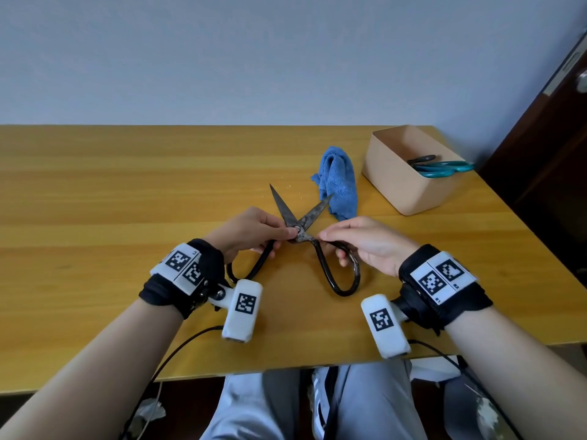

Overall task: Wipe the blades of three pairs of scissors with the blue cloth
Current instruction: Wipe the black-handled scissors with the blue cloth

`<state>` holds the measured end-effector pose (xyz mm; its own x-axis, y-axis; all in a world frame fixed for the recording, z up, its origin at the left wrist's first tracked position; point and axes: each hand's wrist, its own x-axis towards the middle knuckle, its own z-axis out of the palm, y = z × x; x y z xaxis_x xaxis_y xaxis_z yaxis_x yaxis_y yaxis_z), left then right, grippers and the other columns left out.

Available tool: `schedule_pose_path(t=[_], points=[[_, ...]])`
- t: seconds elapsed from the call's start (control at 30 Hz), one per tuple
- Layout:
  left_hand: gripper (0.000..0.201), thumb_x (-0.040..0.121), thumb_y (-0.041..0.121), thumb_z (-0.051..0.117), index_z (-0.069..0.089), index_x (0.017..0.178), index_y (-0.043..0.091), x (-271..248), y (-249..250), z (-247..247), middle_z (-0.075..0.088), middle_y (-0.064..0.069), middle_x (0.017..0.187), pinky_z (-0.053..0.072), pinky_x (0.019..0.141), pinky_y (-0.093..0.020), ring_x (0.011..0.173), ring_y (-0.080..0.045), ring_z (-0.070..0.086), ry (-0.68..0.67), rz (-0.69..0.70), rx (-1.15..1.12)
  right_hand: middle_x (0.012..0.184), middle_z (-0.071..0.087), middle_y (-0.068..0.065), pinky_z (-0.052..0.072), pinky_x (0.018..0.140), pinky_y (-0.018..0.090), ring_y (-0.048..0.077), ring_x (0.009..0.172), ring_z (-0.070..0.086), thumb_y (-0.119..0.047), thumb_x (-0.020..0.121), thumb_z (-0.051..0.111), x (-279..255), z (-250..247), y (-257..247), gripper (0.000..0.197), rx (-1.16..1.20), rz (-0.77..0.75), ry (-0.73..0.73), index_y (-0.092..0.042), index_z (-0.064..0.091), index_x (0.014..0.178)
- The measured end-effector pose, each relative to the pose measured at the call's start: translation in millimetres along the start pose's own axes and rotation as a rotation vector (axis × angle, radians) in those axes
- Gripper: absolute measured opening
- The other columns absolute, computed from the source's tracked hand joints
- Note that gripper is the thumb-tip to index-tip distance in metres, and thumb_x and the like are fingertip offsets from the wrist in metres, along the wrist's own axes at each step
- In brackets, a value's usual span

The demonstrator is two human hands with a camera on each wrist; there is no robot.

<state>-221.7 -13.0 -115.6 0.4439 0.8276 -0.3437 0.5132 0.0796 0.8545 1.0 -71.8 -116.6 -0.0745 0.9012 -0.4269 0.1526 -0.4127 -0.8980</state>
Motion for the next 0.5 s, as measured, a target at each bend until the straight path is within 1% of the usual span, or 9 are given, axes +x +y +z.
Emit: schedule_pose_path(t=[0.07, 0.1, 0.13, 0.17, 0.2, 0.27, 0.33, 0.4, 0.5], points=[[0.032, 0.091, 0.035, 0.073, 0.075, 0.089, 0.003, -1, -3, -2, 0.061, 0.000, 0.063, 0.043, 0.052, -0.013, 0.054, -0.010, 0.058, 0.022, 0.012, -0.016, 0.101, 0.073, 0.020, 0.058, 0.066, 0.027, 0.022, 0.077, 0.067, -0.011, 0.094, 0.065, -1, -6, -2, 0.018, 0.051, -0.031, 0.029, -0.001, 0.073, 0.106], [0.031, 0.091, 0.035, 0.073, 0.076, 0.089, 0.004, -2, -4, -3, 0.060, 0.000, 0.063, 0.043, 0.052, -0.013, 0.054, -0.009, 0.058, 0.026, 0.010, -0.028, 0.104, 0.074, 0.018, 0.059, 0.074, 0.027, 0.025, 0.086, 0.070, -0.010, 0.094, 0.064, -2, -9, -3, 0.017, 0.057, -0.050, 0.054, -0.002, 0.073, 0.106], [0.028, 0.091, 0.035, 0.073, 0.077, 0.084, 0.008, -3, -4, -4, 0.060, 0.000, 0.062, 0.043, 0.053, -0.014, 0.054, -0.009, 0.058, 0.020, 0.005, -0.037, 0.103, 0.075, 0.015, 0.059, 0.078, 0.026, 0.025, 0.091, 0.072, -0.010, 0.094, 0.064, -2, -12, -5, 0.016, 0.053, -0.075, 0.092, -0.004, 0.073, 0.106], [0.025, 0.091, 0.035, 0.073, 0.078, 0.075, 0.016, -5, -5, -5, 0.060, 0.001, 0.061, 0.043, 0.054, -0.015, 0.054, -0.009, 0.058, 0.009, 0.003, -0.045, 0.101, 0.075, 0.014, 0.059, 0.077, 0.025, 0.024, 0.090, 0.072, -0.007, 0.093, 0.065, -1, -15, -8, 0.014, 0.052, -0.104, 0.142, -0.004, 0.073, 0.104], [0.029, 0.091, 0.035, 0.072, 0.076, 0.064, 0.023, -6, -5, -6, 0.060, 0.002, 0.060, 0.042, 0.055, -0.016, 0.054, -0.009, 0.058, -0.001, 0.009, -0.049, 0.097, 0.073, 0.015, 0.059, 0.073, 0.024, 0.022, 0.084, 0.070, -0.004, 0.091, 0.066, 2, -17, -10, 0.013, 0.047, -0.132, 0.202, -0.004, 0.072, 0.102], [0.038, 0.091, 0.036, 0.072, 0.073, 0.054, 0.028, -7, -5, -6, 0.059, 0.002, 0.060, 0.040, 0.057, -0.018, 0.056, -0.009, 0.057, -0.016, 0.012, -0.062, 0.094, 0.067, 0.014, 0.057, 0.064, 0.025, 0.017, 0.074, 0.062, 0.001, 0.087, 0.067, 11, -20, -13, 0.014, -0.037, -0.147, 0.334, -0.005, 0.071, 0.099], [0.032, 0.090, 0.036, 0.072, 0.075, 0.060, 0.027, -6, -6, -7, 0.060, 0.000, 0.063, 0.041, 0.056, -0.018, 0.057, -0.011, 0.058, -0.022, 0.006, -0.090, 0.097, 0.065, 0.013, 0.059, 0.064, 0.032, 0.019, 0.074, 0.061, 0.001, 0.081, 0.071, 21, -22, -12, 0.023, -0.163, -0.109, 0.411, -0.009, 0.067, 0.101], [0.026, 0.089, 0.036, 0.073, 0.077, 0.066, 0.025, -4, -7, -6, 0.061, 0.000, 0.064, 0.043, 0.053, -0.015, 0.057, -0.011, 0.058, -0.016, 0.002, -0.111, 0.099, 0.063, 0.010, 0.060, 0.065, 0.038, 0.025, 0.075, 0.065, -0.001, 0.077, 0.077, 29, -22, -10, 0.031, -0.256, -0.073, 0.438, -0.010, 0.064, 0.104], [0.022, 0.089, 0.036, 0.074, 0.077, 0.071, 0.022, -1, -7, -4, 0.061, 0.001, 0.062, 0.044, 0.052, -0.011, 0.054, -0.009, 0.058, -0.007, -0.007, -0.114, 0.094, 0.063, 0.007, 0.061, 0.062, 0.040, 0.024, 0.067, 0.065, 0.000, 0.077, 0.078, 36, -23, -6, 0.026, -0.304, -0.076, 0.506, -0.008, 0.065, 0.098]])
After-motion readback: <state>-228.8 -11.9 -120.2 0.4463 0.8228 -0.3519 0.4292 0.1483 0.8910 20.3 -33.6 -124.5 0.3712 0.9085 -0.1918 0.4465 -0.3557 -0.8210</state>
